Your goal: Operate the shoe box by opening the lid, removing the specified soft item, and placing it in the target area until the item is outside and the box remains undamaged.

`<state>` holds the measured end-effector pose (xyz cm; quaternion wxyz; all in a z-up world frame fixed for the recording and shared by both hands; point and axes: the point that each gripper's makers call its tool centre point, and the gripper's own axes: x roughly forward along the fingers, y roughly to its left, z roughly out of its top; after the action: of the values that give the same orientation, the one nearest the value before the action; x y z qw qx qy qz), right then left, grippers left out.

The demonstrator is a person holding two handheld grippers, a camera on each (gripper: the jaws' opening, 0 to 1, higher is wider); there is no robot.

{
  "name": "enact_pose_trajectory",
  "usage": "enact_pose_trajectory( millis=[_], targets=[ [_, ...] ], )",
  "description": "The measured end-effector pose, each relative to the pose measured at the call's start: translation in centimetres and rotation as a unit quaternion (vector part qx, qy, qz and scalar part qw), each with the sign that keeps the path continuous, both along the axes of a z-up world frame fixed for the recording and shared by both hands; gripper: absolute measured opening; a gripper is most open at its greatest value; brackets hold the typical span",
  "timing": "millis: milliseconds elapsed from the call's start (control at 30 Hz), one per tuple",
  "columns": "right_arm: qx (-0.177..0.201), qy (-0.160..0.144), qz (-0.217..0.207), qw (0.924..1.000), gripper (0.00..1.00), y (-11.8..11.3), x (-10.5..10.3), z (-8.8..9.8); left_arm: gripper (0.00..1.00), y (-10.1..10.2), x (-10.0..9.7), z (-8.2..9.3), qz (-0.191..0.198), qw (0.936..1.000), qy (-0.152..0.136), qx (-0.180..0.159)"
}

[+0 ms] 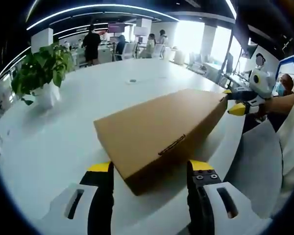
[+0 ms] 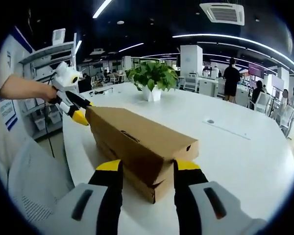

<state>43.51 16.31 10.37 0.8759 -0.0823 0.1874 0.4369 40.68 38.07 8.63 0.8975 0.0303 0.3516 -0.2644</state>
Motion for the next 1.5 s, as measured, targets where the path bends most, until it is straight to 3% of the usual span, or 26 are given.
enact_pose_trajectory(
  millis=[700, 1333, 1500],
  targets=[
    [-0.001, -0.048, 0.002, 0.9989, 0.37, 0.4, 2.9, 3.9, 0.56, 0.7, 2.2, 4.0, 0.014, 0.9988, -0.046, -0.005],
    [-0.01, -0.071, -0.001, 0.9974, 0.34, 0.7, 6.4, 6.0, 0.24, 3.5, 6.1, 6.0, 0.06, 0.9941, -0.089, 0.016],
    [-0.011, -0.075, -0.002, 0.9971, 0.33, 0.8, 7.3, 6.4, 0.17, 4.4, 7.5, 6.6, 0.076, 0.9926, -0.094, 0.006]
  ],
)
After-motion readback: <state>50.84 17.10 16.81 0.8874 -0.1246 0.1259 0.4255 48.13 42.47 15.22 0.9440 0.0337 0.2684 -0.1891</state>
